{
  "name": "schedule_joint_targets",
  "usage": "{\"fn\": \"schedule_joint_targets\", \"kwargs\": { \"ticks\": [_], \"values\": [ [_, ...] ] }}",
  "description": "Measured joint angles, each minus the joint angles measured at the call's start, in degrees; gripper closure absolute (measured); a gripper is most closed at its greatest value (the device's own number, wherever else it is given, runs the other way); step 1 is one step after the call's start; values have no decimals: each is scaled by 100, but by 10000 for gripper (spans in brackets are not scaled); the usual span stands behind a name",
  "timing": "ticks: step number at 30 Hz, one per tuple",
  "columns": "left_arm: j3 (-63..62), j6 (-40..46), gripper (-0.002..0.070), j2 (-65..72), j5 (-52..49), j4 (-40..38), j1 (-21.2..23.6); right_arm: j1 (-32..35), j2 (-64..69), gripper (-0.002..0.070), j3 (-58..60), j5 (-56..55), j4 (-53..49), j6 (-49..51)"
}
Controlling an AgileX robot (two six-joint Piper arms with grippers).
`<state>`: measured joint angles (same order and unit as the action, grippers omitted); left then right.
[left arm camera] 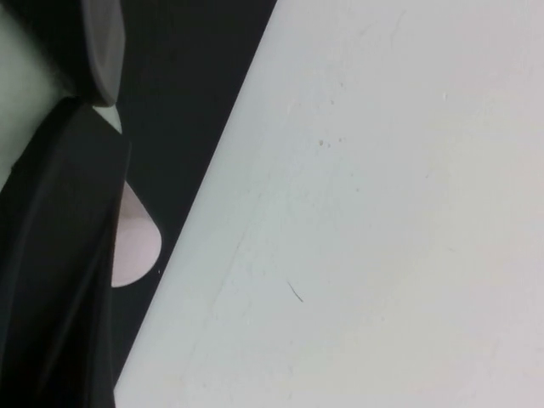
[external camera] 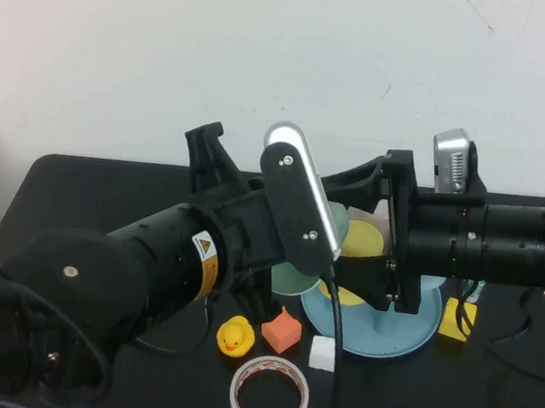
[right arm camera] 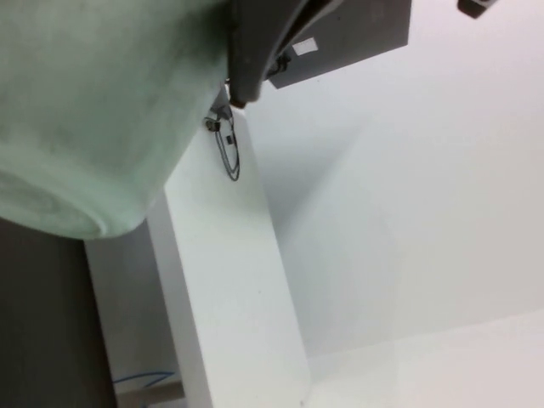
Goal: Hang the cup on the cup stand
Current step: Adjust the cup with two arms
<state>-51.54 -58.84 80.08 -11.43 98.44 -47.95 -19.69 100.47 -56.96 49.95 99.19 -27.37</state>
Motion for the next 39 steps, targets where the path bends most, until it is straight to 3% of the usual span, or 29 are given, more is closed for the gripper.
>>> {"fn": "schedule_joint_targets", "kwargs": {
  "ticks": [25,39],
  "values": [
    [0,182,664,183,-94,25,0,-33,36,24,0,-268,-13,-739],
    [0,195,612,188,-62,37,0,-68,36,24,0,-455,167,-1711]
  ]
}}
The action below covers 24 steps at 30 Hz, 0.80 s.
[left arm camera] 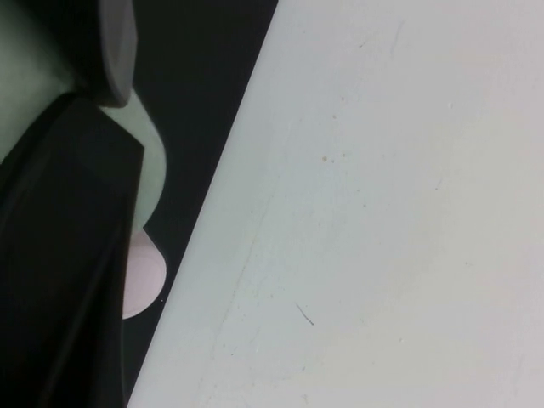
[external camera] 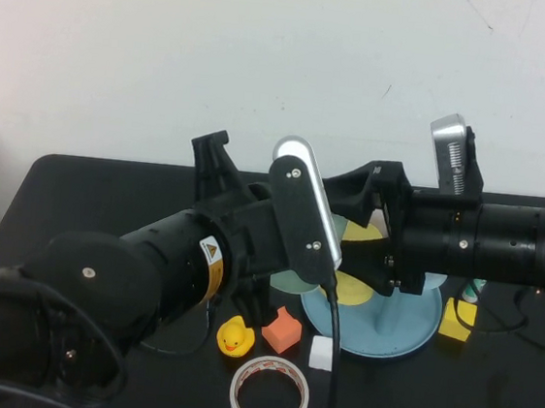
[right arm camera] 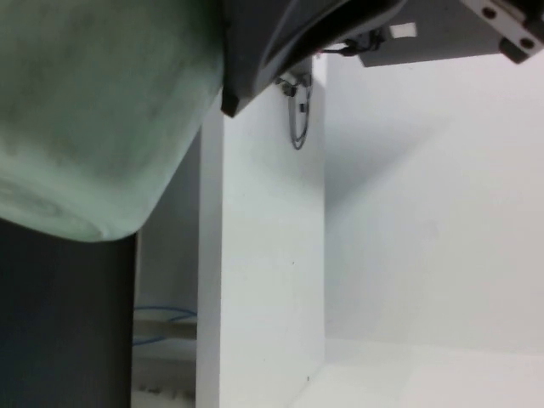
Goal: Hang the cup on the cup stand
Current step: Adjust the cup with two arms
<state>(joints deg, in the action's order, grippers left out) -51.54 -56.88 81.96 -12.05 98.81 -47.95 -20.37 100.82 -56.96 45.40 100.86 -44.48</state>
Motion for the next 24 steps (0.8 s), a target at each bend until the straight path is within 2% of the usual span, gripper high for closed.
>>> {"fn": "schedule_joint_targets", "kwargs": {
  "ticks": [3,13,24],
  "values": [
    [0,0,561,9,84,-39,0,0,0,24,0,-45,-15,-198],
    [0,-187,316,22,211,-61,0,-9,0,52,0,-60,-217,-322],
    [0,-333,288,-65,264,-61,0,-9,0,57,0,-114,-195,-428]
  ]
}}
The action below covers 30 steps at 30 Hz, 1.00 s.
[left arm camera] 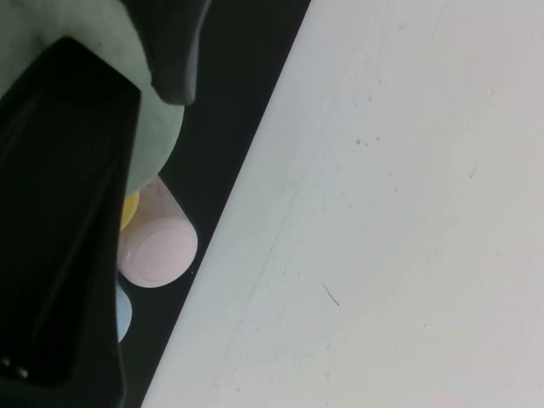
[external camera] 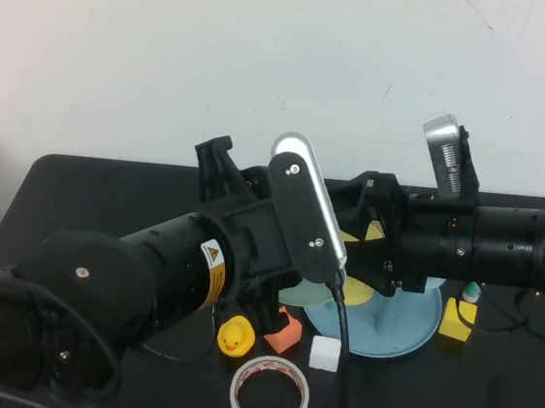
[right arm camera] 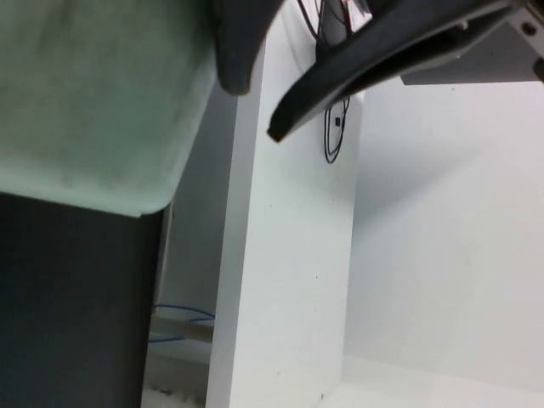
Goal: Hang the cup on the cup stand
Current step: Adjust the cup with two arms
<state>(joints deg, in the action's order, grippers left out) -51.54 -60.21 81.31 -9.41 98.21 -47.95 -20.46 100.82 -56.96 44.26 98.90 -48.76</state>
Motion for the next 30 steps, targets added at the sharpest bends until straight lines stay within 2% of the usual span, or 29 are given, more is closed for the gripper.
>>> {"fn": "schedule_joint_targets", "kwargs": {
  "ticks": [30],
  "values": [
    [0,-26,279,-78,511,-1002,0,108,-7,68,0,-726,-58,-209]
  ]
}}
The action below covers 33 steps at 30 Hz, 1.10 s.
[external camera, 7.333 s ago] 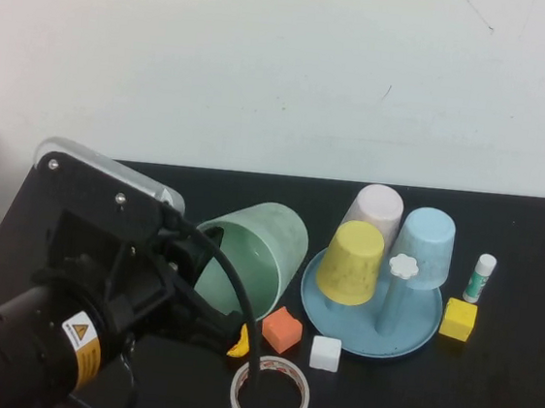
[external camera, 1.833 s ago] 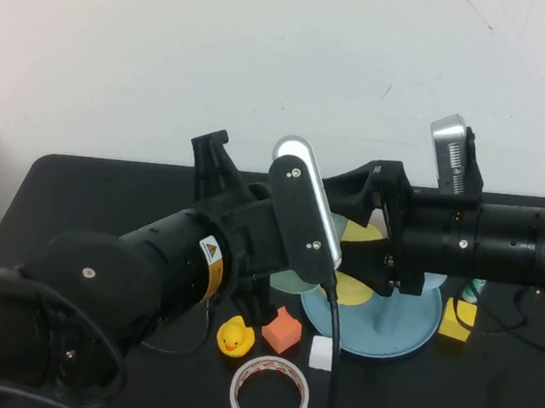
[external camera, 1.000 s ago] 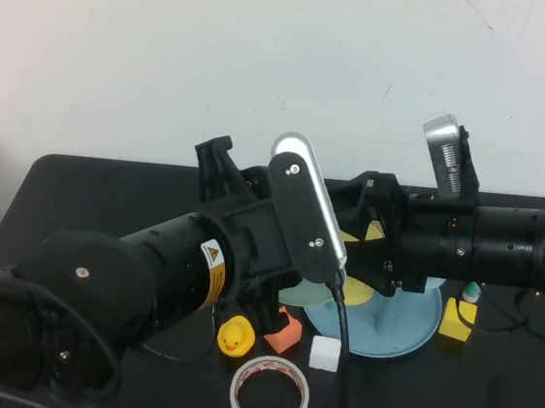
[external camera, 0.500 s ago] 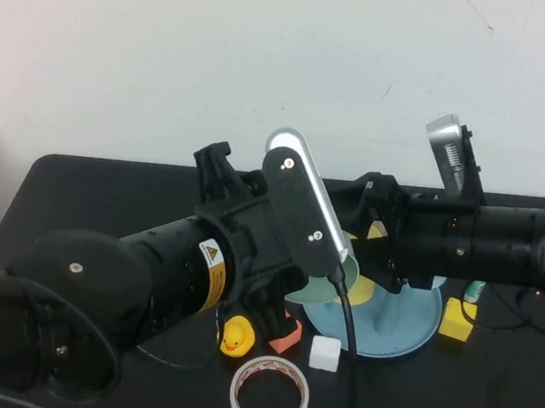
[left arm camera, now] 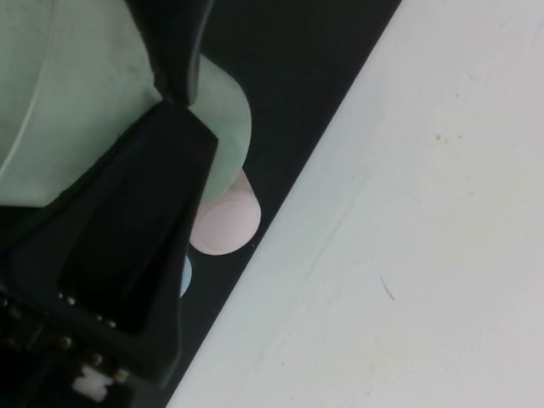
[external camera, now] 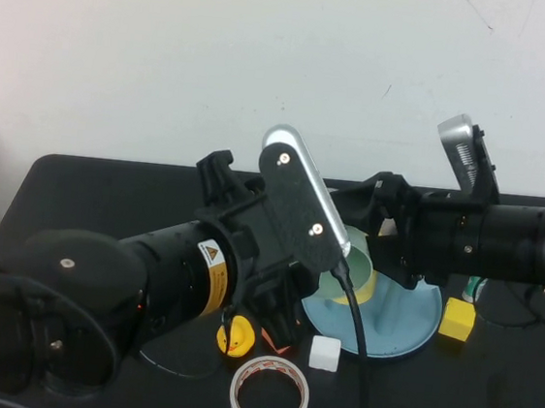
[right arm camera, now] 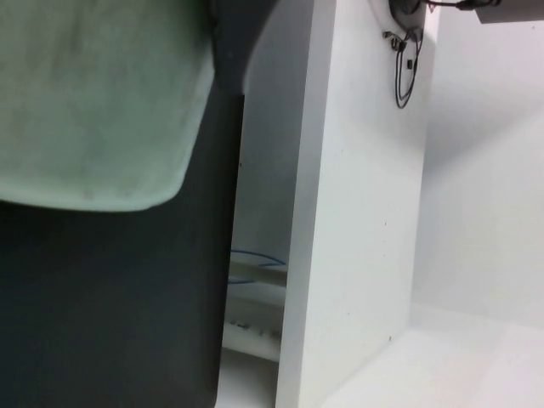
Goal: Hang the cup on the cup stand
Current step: Adjust the cup with two arms, then place the cup on the cup holder
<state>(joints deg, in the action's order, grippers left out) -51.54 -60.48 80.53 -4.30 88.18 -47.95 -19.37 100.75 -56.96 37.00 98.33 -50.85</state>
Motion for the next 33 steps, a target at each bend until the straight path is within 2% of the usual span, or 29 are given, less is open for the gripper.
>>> {"fn": "schedule_joint_targets", "kwargs": {
  "ticks": [4,7,12,15,21,24,29,33],
  "values": [
    [0,0,280,-175,0,-181,0,33,0,68,0,0,0,-28],
    [0,0,330,-428,-37,-446,0,73,0,68,0,0,-11,-288],
    [100,0,596,-1128,-439,-1281,-8,141,0,68,0,83,-11,-854],
    [555,0,654,-1690,-576,-1685,-8,153,0,68,0,219,-22,-1186],
    [2043,0,674,-2941,-472,-2596,-8,175,-97,69,0,357,-43,-2058],
    [2707,0,675,-3582,-324,-3038,-8,185,-214,69,0,359,-43,-2883],
    [3468,-108,675,-4613,-281,-3217,-8,185,-414,69,0,412,-54,-4852],
    [3791,-117,675,-5352,-619,-3232,-8,185,-471,69,0,408,-54,-5819]
  ]
}}
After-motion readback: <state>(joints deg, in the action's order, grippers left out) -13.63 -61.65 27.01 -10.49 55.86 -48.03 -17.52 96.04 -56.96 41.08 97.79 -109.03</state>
